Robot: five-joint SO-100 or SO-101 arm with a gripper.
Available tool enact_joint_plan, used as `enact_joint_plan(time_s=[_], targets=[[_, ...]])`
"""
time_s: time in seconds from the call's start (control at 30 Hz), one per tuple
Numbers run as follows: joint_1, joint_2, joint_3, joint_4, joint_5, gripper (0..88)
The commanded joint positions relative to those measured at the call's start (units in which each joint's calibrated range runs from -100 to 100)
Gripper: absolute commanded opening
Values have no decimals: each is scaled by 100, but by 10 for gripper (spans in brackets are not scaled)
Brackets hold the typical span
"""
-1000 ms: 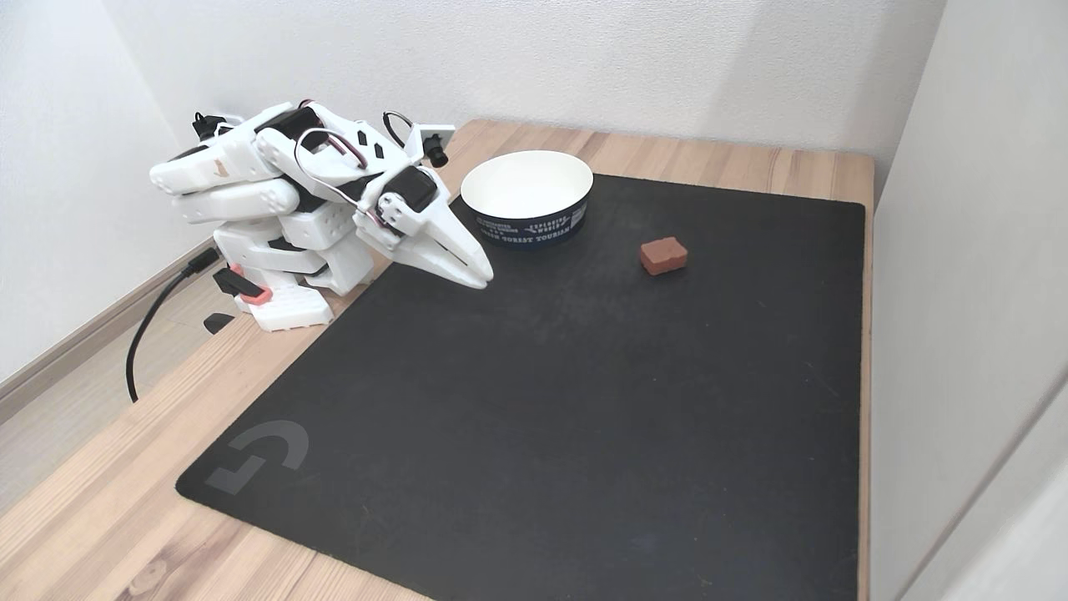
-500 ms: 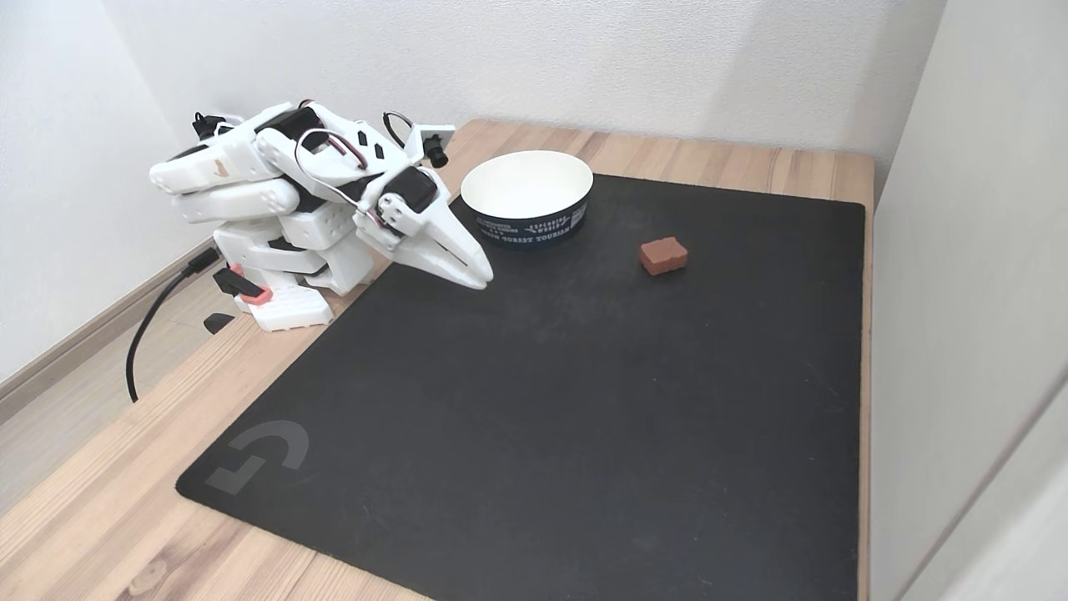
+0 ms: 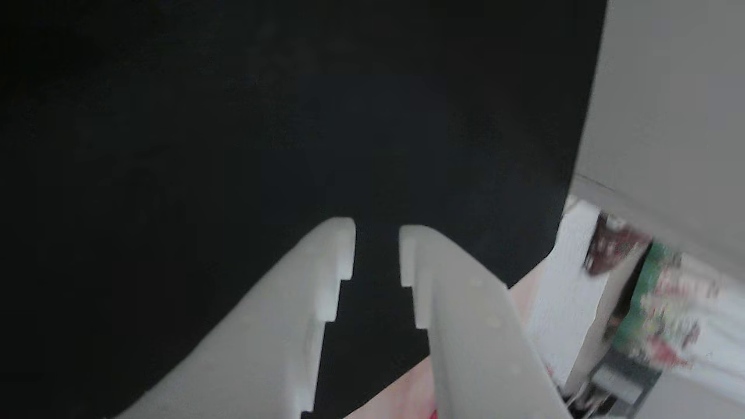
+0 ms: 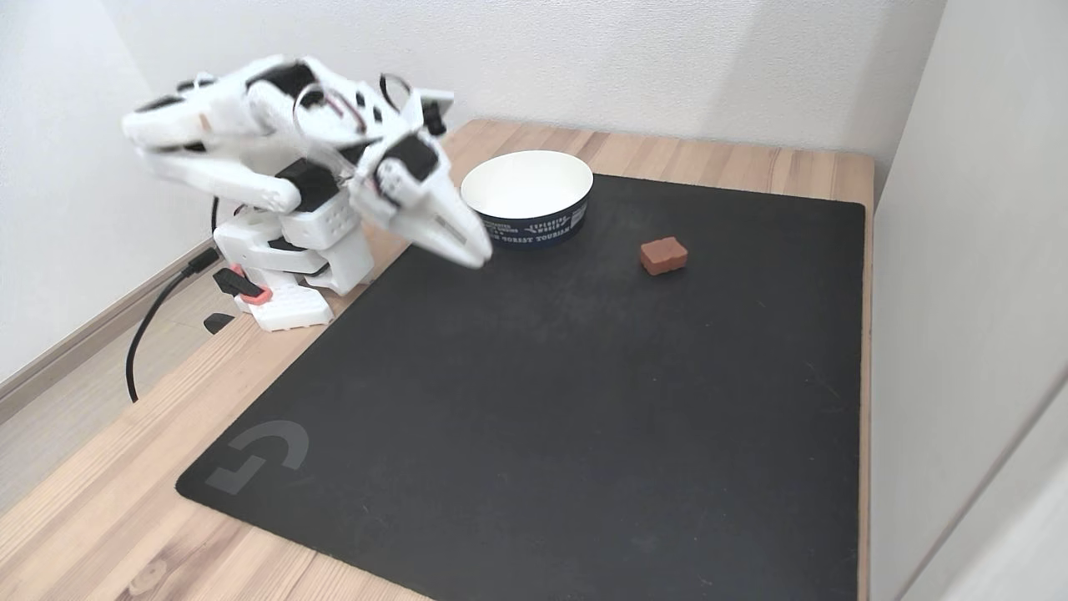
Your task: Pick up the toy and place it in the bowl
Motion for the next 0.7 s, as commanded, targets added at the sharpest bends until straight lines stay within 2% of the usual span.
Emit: enact_joint_plan(time_s=[0.0, 0.33, 0.67], targets=[[-260, 1212, -1449, 45, -29, 23], [-988, 4155, -4063, 62, -8, 22], [-1356, 6606, -6514, 88, -13, 22]])
